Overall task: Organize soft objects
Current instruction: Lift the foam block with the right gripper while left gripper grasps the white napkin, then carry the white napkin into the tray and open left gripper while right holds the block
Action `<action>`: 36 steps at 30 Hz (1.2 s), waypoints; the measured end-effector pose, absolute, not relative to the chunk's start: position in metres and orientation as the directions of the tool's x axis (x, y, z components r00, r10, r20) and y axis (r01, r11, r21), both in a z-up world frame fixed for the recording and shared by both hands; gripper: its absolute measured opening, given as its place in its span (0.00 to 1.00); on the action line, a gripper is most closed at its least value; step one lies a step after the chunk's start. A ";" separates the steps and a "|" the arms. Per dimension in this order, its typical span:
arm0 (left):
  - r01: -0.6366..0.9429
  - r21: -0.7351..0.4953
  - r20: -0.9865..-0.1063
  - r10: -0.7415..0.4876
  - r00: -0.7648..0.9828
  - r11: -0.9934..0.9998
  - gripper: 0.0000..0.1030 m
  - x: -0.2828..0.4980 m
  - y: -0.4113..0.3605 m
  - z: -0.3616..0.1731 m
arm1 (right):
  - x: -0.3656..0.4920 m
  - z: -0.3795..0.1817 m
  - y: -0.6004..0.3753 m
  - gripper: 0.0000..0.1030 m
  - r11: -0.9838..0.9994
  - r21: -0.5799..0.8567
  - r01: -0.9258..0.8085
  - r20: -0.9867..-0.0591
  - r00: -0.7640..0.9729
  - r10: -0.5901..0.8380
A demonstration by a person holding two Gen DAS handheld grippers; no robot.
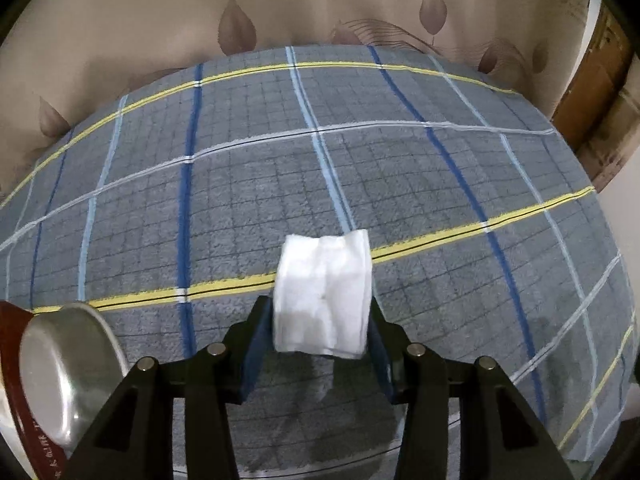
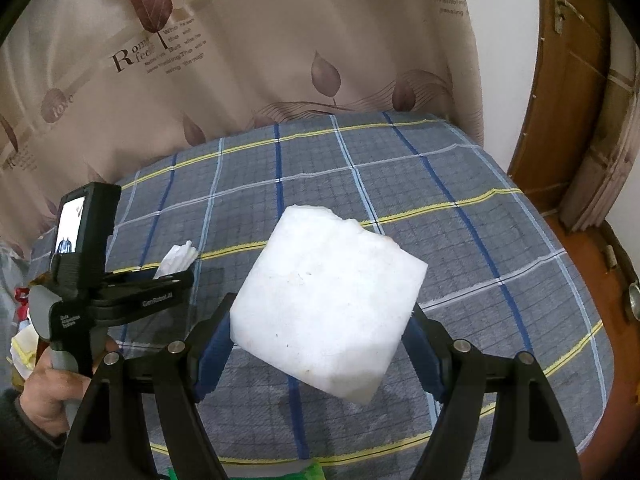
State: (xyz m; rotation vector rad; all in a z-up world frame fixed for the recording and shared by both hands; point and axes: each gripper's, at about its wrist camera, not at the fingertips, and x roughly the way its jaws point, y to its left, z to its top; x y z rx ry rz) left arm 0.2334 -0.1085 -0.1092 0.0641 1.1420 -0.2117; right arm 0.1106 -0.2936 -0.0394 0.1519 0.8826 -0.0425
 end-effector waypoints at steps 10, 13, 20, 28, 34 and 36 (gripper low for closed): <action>0.207 -0.030 -0.899 -0.116 0.422 0.978 0.11 0.227 -0.097 -0.104 | 0.108 -0.039 -0.288 0.72 0.990 0.101 0.095 -0.767 0.641 0.017; 0.209 -0.006 -0.892 -0.099 0.442 0.978 0.11 0.223 -0.092 -0.102 | 0.109 -0.040 -0.286 0.72 0.991 0.096 0.092 -0.769 0.639 0.015; 0.194 -0.031 -0.891 -0.115 0.440 0.981 0.11 0.217 -0.080 -0.095 | 0.110 -0.043 -0.281 0.72 0.993 0.076 0.088 -0.774 0.633 0.004; 0.190 -0.044 -0.878 -0.129 0.461 0.981 0.11 0.197 -0.069 -0.076 | 0.111 -0.047 -0.274 0.72 0.995 0.052 0.085 -0.776 0.630 -0.013; 0.182 -0.050 -0.869 -0.133 0.476 0.982 0.11 0.177 -0.056 -0.060 | 0.111 -0.047 -0.269 0.72 0.996 0.039 0.083 -0.775 0.632 -0.022; 0.180 -0.053 -0.866 -0.135 0.481 0.982 0.11 0.170 -0.051 -0.056 | 0.112 -0.047 -0.269 0.72 0.996 0.036 0.081 -0.775 0.631 -0.024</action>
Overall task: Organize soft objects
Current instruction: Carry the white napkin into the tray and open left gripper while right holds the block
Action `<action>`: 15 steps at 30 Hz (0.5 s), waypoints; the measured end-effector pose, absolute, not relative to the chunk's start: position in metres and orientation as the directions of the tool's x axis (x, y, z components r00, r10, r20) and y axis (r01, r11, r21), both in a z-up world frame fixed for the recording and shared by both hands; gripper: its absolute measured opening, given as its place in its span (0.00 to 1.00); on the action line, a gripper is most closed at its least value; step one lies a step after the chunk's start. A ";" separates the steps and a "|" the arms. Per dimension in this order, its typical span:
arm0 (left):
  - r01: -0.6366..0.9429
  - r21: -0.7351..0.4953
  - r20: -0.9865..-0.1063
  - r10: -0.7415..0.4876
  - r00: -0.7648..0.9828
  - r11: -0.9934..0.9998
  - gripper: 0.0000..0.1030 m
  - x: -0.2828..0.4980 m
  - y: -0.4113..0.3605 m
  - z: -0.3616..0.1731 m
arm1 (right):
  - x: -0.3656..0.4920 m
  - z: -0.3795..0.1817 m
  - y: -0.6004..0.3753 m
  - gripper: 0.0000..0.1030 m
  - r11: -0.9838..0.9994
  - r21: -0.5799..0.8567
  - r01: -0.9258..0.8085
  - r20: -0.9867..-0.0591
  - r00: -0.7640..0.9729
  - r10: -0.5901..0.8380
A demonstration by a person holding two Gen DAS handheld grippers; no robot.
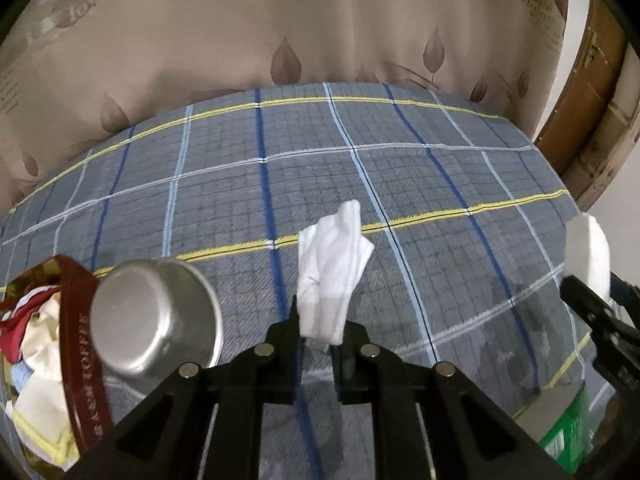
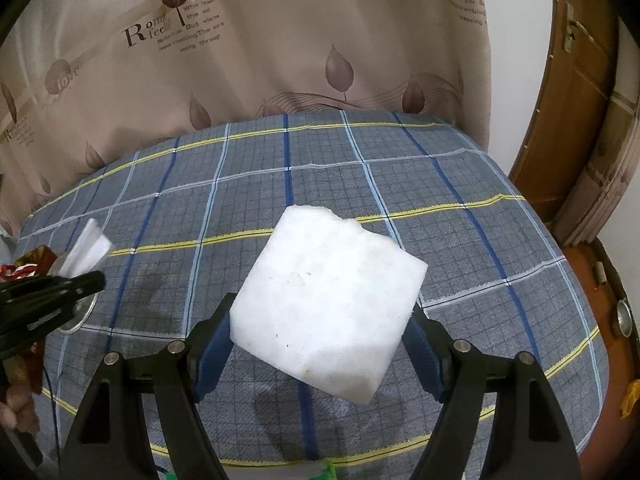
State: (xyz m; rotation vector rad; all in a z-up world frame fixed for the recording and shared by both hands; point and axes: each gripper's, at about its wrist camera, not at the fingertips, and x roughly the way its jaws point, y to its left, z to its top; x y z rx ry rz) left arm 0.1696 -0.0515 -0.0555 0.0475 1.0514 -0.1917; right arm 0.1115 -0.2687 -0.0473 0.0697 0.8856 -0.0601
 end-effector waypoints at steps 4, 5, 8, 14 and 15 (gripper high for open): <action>0.171 -0.055 -0.862 -0.133 0.489 0.984 0.11 0.155 -0.042 -0.045 | 0.112 -0.049 -0.268 0.72 0.996 0.032 0.081 -0.779 0.626 -0.026; 0.172 -0.056 -0.862 -0.135 0.489 0.983 0.11 0.152 -0.040 -0.043 | 0.112 -0.049 -0.269 0.72 0.996 0.031 0.080 -0.779 0.626 -0.026; 0.165 -0.053 -0.859 -0.129 0.495 0.985 0.11 0.141 -0.030 -0.032 | 0.113 -0.049 -0.269 0.72 0.996 0.031 0.082 -0.780 0.625 -0.027; 0.144 -0.055 -0.853 -0.121 0.507 0.988 0.11 0.124 -0.009 -0.012 | 0.113 -0.051 -0.270 0.72 0.996 0.031 0.085 -0.784 0.620 -0.029; 0.141 -0.054 -0.851 -0.120 0.512 0.989 0.11 0.121 -0.004 -0.008 | 0.113 -0.051 -0.269 0.72 0.996 0.030 0.084 -0.783 0.621 -0.029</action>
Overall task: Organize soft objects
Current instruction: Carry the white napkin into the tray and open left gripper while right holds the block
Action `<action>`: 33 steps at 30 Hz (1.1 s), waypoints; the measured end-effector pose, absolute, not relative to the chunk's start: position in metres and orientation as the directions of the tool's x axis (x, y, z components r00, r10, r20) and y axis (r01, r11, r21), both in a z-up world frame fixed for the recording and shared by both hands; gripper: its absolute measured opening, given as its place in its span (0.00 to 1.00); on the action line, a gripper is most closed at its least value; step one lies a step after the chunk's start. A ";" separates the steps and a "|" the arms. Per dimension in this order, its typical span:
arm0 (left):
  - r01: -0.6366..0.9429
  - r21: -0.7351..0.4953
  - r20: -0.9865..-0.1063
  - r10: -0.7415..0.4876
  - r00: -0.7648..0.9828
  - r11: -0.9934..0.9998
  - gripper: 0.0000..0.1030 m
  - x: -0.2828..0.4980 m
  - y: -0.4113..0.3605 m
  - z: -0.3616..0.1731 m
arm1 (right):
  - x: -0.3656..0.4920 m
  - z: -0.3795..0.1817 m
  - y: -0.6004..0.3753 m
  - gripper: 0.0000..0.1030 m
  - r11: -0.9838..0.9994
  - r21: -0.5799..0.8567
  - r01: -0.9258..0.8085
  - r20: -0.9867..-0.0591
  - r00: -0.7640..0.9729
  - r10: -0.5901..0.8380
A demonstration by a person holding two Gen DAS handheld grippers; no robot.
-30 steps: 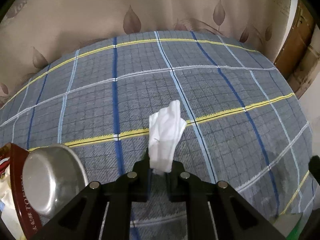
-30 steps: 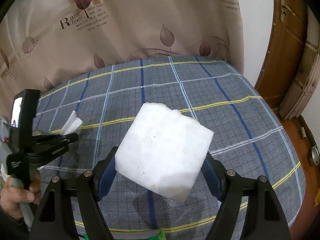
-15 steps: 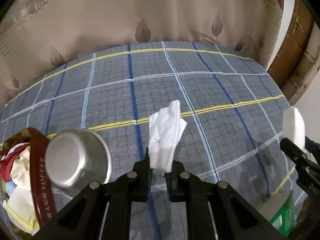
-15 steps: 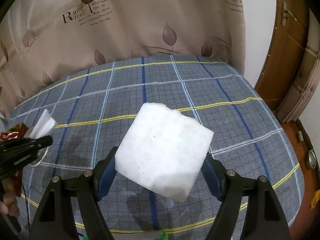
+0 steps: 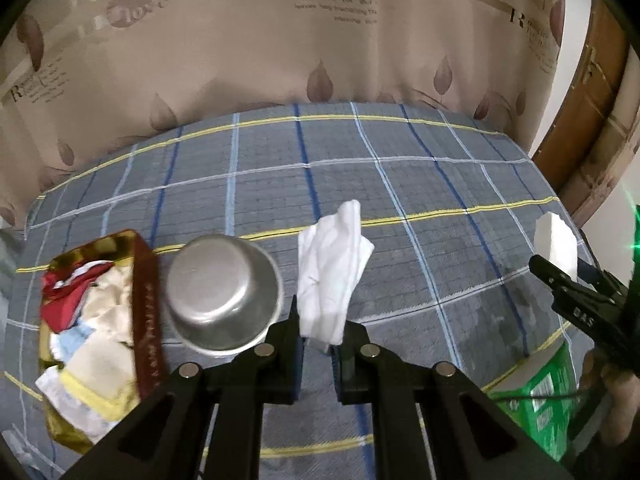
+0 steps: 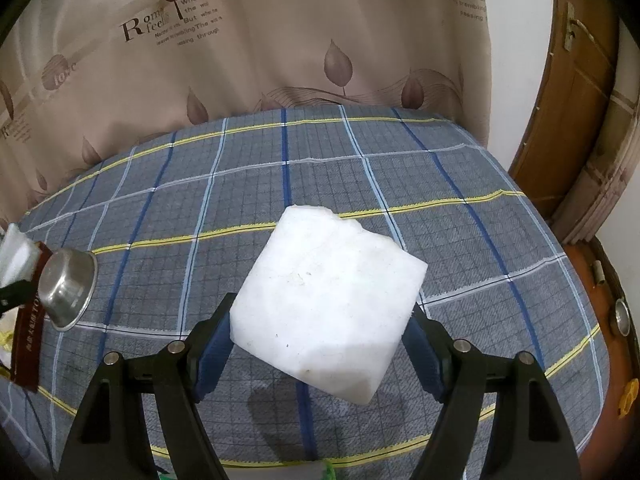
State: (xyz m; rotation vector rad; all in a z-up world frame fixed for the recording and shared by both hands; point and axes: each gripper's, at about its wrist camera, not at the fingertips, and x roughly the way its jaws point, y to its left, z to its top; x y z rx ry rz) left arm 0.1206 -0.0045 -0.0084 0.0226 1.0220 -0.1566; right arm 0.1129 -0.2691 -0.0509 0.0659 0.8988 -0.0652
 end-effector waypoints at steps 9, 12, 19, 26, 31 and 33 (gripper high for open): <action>0.098 -0.027 -0.841 -0.075 0.535 0.995 0.11 0.096 0.046 0.021 | 0.112 -0.050 -0.263 0.72 0.997 0.004 0.075 -0.778 0.627 -0.044; 0.063 -0.017 -0.838 -0.049 0.544 0.998 0.11 0.090 0.070 0.029 | 0.112 -0.049 -0.262 0.72 0.997 -0.006 0.073 -0.776 0.628 -0.051; -0.054 0.021 -0.830 0.048 0.556 0.998 0.11 0.077 0.139 0.039 | 0.112 -0.049 -0.256 0.72 0.997 -0.031 0.068 -0.774 0.630 -0.067; -0.151 0.059 -0.841 0.131 0.525 0.987 0.11 0.069 0.196 0.028 | 0.110 -0.047 -0.249 0.72 0.997 -0.062 0.054 -0.767 0.636 -0.082; -0.180 0.038 -0.849 0.126 0.513 0.983 0.11 0.066 0.216 0.014 | 0.109 -0.044 -0.246 0.72 0.996 -0.074 0.045 -0.761 0.643 -0.085; -0.186 0.033 -0.853 0.125 0.507 0.982 0.11 0.066 0.221 0.008 | 0.109 -0.042 -0.245 0.72 0.996 -0.076 0.042 -0.758 0.646 -0.085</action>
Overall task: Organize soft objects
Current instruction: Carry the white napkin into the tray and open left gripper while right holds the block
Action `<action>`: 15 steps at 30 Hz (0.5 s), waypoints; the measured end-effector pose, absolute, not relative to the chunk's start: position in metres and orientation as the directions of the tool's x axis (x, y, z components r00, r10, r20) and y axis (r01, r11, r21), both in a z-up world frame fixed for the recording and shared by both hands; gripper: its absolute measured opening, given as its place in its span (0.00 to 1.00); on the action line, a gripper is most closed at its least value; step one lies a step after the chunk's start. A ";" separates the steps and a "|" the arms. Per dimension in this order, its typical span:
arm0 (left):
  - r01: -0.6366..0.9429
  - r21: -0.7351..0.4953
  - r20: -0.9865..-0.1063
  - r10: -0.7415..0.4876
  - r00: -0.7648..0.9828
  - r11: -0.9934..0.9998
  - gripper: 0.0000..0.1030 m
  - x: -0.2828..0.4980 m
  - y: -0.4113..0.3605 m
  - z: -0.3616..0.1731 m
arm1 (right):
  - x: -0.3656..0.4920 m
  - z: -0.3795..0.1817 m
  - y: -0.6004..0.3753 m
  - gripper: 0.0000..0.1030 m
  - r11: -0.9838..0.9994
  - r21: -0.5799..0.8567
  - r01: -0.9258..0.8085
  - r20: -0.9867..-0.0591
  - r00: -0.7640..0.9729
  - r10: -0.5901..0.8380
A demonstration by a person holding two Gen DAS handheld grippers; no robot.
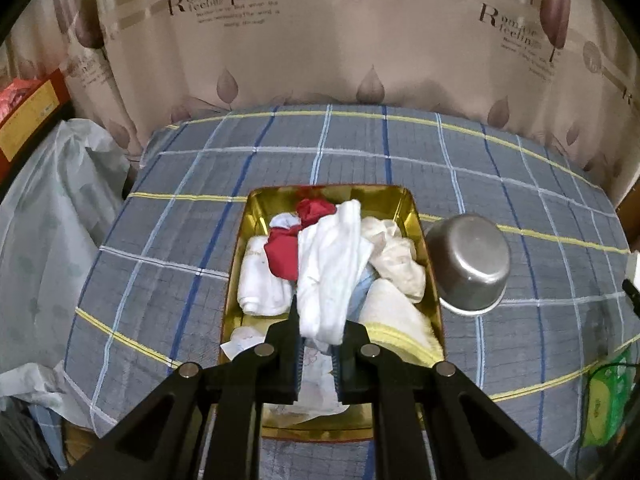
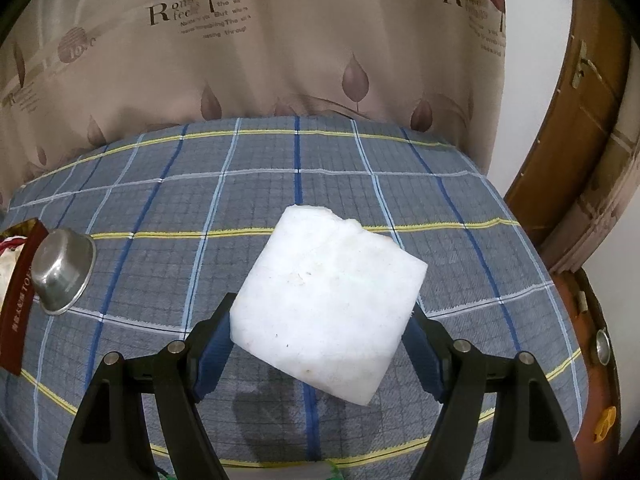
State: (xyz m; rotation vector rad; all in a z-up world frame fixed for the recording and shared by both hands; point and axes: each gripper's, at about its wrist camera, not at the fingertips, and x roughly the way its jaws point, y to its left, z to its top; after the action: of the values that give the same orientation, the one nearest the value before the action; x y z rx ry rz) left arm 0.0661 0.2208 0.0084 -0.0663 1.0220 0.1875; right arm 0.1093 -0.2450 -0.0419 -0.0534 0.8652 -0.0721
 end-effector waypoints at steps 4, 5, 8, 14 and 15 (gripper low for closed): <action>-0.184 0.042 -0.857 0.130 0.499 0.982 0.11 0.068 0.226 -0.005 | 0.110 -0.037 -0.242 0.72 0.996 -0.073 0.045 -0.760 0.644 -0.085; -0.186 0.045 -0.857 0.134 0.497 0.981 0.11 0.069 0.227 -0.008 | 0.110 -0.036 -0.241 0.72 0.996 -0.072 0.044 -0.760 0.645 -0.084; -0.195 0.040 -0.857 0.134 0.498 0.980 0.11 0.069 0.231 -0.015 | 0.109 -0.030 -0.236 0.72 0.996 -0.076 0.039 -0.755 0.650 -0.083; -0.204 0.050 -0.852 0.149 0.503 0.978 0.11 0.072 0.234 -0.026 | 0.102 -0.017 -0.224 0.72 0.998 -0.058 0.024 -0.746 0.663 -0.060; -0.203 0.049 -0.852 0.147 0.502 0.978 0.11 0.073 0.233 -0.027 | 0.101 -0.015 -0.221 0.72 0.998 -0.056 0.020 -0.744 0.666 -0.055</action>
State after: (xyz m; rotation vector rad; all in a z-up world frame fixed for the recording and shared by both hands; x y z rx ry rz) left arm 0.0729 0.2334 -0.0270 -0.0602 1.0229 0.2112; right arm 0.1006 -0.2209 -0.0147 -0.0448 0.8408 -0.0424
